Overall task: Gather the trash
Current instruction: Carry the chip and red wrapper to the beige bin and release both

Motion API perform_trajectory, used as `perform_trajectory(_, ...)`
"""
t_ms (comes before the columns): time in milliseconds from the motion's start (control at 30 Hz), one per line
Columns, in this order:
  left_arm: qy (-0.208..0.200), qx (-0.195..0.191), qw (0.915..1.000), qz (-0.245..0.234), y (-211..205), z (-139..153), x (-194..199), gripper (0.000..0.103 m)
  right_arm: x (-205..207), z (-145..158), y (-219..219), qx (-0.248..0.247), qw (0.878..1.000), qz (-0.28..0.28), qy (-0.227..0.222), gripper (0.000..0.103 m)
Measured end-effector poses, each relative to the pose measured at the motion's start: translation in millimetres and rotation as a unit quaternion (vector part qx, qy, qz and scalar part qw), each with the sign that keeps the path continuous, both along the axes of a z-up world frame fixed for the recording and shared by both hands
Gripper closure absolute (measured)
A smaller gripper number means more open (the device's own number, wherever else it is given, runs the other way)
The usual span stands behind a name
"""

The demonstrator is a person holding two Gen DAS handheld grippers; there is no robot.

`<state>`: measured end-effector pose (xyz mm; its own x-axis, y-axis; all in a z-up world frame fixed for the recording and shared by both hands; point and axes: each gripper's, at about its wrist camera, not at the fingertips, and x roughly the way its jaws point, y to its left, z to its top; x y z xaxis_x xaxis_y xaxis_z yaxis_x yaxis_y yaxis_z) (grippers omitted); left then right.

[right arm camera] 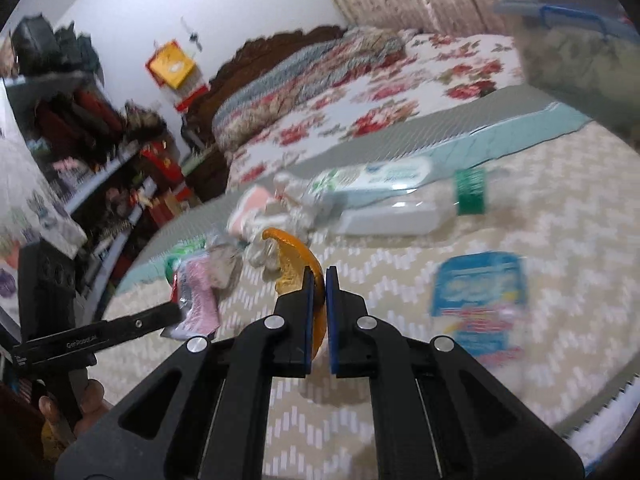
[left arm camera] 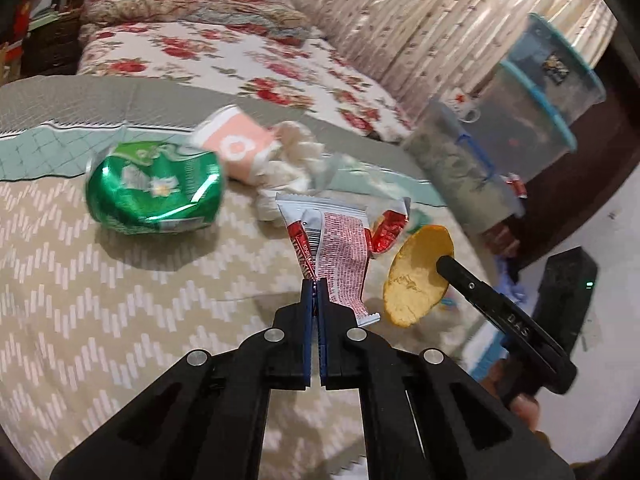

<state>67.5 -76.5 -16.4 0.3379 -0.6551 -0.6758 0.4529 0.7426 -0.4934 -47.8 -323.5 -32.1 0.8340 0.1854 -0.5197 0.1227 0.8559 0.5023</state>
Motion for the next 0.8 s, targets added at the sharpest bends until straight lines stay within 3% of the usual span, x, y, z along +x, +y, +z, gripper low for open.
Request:
perform_trajectory(167, -0.021, 0.000, 0.9980, -0.059, -42, 16, -19, 0.101, -37, 7, -46, 0.030, 0.998, -0.053, -0.026, 0.095)
perform_trajectory(333, -0.028, 0.010, 0.9906, -0.133, -104, 19, -38, 0.101, -81, 4, -95, 0.038, 0.991, -0.123, -0.035, 0.095)
perform_trajectory(600, -0.041, 0.042, 0.9670, -0.248, -228, 17, -71, 0.101, -150, -36, -166, 0.072, 0.973, -0.220, -0.016, 0.095)
perform_trajectory(800, -0.011, 0.084, 0.9503, -0.299, -312, -8, -74, 0.101, -174, -62, -212, 0.108, 0.960, -0.257, -0.018, 0.095)
